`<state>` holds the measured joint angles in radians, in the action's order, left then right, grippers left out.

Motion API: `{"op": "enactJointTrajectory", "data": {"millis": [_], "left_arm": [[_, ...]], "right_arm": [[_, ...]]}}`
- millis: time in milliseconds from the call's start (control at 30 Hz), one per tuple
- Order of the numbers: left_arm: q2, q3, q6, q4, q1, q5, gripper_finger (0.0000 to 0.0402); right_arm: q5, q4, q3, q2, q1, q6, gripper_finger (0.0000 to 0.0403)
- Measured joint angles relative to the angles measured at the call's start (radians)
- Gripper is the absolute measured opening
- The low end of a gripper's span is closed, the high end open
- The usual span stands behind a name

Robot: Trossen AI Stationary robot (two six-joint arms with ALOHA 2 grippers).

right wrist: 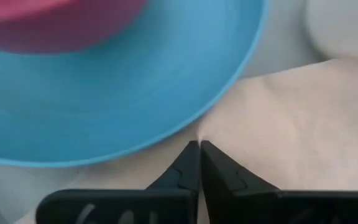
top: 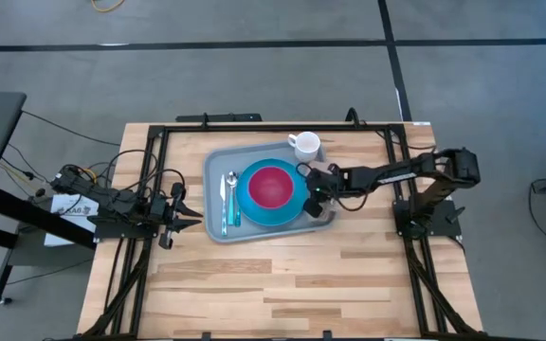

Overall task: Set up tray
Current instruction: Put the napkin on the right side of the plate on the tray, then return to Home Position

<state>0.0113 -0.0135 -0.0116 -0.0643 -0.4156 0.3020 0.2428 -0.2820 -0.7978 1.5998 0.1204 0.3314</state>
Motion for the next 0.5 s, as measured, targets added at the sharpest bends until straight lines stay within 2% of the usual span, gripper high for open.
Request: {"op": "enactJointTrajectory", "data": {"millis": [300, 500], "left_arm": [[0.0, 0.0, 0.0, 0.002, 0.0, 0.0, 0.0059], [0.0, 0.0, 0.012, 0.002, 0.0, 0.0, 0.0059]], "right_arm": [[0.011, -0.181, -0.067, -0.171, -0.049, 0.0, 0.002], [0.02, -0.173, -0.067, -0.263, -0.094, 0.029, 0.0021]]}}
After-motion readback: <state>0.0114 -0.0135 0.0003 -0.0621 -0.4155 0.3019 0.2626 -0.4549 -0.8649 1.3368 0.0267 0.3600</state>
